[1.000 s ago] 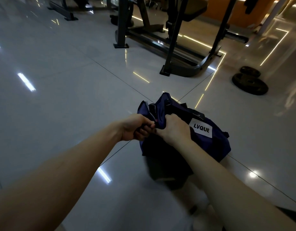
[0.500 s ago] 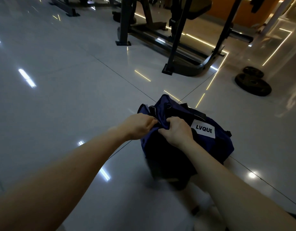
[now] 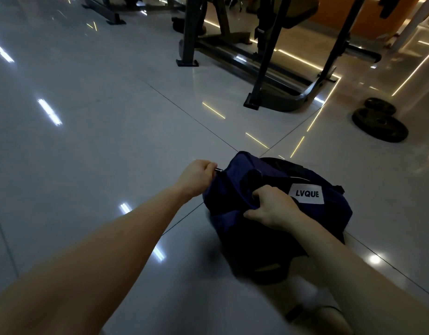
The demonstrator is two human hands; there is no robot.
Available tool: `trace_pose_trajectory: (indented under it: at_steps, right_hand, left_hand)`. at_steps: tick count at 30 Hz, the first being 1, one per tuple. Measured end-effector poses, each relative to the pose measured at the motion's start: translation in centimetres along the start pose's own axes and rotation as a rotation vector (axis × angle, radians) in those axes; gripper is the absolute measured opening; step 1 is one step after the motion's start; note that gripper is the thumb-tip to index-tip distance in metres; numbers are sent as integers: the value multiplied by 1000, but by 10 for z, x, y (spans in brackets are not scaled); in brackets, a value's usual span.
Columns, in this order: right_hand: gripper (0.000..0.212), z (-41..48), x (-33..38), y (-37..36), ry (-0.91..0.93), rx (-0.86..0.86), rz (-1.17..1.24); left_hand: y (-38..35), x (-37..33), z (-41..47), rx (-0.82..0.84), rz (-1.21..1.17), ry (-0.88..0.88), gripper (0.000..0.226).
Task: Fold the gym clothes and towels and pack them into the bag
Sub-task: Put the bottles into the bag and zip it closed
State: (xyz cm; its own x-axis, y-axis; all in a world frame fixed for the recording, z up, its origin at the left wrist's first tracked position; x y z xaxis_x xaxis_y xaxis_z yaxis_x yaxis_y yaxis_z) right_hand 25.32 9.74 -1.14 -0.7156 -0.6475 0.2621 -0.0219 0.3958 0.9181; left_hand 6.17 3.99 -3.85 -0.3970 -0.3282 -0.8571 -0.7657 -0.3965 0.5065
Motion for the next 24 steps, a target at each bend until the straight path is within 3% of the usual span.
trace_pose_trajectory:
  at_steps: [2, 3, 6, 8, 12, 14, 18, 24]
  right_hand:
    - [43, 1, 3, 7, -34, 71, 63]
    - [49, 3, 6, 18, -46, 24, 83]
    - [54, 4, 23, 72, -42, -431, 9]
    - [49, 8, 39, 86, -21, -541, -14]
    - [66, 33, 48, 49, -81, -320, -268]
    - [60, 39, 46, 35, -83, -298, -348]
    - [26, 46, 47, 31, -43, -288, -319]
    - [25, 49, 38, 27, -32, -229, -193]
  left_hand:
    - [-2, -4, 0, 30, -43, 8, 44]
    - [-3, -7, 0, 53, -25, -5, 45]
    - [-2, -12, -1, 110, 17, -35, 45]
    - [-3, -16, -1, 129, -6, -58, 46]
    - [-8, -35, 1, 132, 52, -135, 46]
    - [-9, -44, 2, 130, 122, -182, 47]
    - [-10, -36, 6, 128, 121, -173, 48]
    - [-10, -11, 15, 149, -43, -26, 46]
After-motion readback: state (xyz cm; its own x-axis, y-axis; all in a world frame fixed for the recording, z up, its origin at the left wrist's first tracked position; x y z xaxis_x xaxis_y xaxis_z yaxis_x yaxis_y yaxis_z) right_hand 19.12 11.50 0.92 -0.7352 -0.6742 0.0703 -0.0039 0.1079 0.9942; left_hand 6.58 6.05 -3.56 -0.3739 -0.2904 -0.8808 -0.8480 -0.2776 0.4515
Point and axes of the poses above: each hand's wrist, its own z-axis towards the middle knuckle, its own y-axis out of the back of the hand, x = y × z, the point moved 7 cm from there along z, towards the middle knuckle, and after that the axes turned 2 degrees about -z, right-handed, at the moved point
